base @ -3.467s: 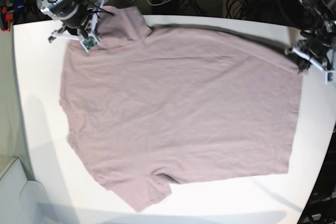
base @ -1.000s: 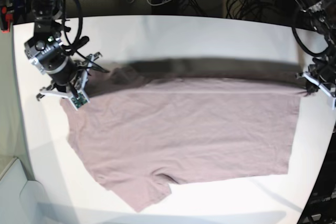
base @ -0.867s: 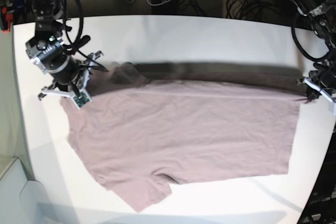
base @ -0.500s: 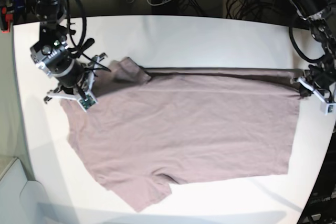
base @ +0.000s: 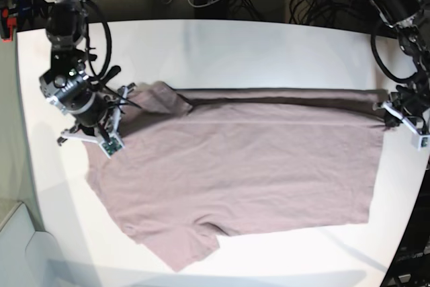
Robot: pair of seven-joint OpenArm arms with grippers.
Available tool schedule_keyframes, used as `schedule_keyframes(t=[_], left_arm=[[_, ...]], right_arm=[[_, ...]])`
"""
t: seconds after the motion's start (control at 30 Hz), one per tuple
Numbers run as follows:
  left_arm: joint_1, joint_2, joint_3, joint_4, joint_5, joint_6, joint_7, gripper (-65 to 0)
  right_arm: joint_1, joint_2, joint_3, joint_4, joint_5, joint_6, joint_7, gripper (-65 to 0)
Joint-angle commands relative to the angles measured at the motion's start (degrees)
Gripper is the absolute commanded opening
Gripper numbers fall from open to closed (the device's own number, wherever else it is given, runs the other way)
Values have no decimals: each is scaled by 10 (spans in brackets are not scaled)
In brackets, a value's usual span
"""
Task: Layout the t-shirt on the table in an organized manner, then fold the t-shirt properly
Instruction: 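Lower the folded edge with both grippers and smooth it flat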
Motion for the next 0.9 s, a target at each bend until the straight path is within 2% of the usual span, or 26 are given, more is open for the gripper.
schedule_keyframes(t=[0.0,0.17,0.53,0.87], left_arm=[[-10,-11,-3,9,-6,0,-25,-645],[-8,-11,-3,8,-6,0,-47,-645],[-8,-11,-4,8,-6,0,-47,-645],[-7,-10,-4,8,-6,0,-47,-645]], right_arm=[[18,5,2,0,3,0,12,-650],[32,6,2,-25,3,0,16,-650],[67,6,-45,-26,2,0,13,-650],[68,11,-46,-49,2,0,15,-650]])
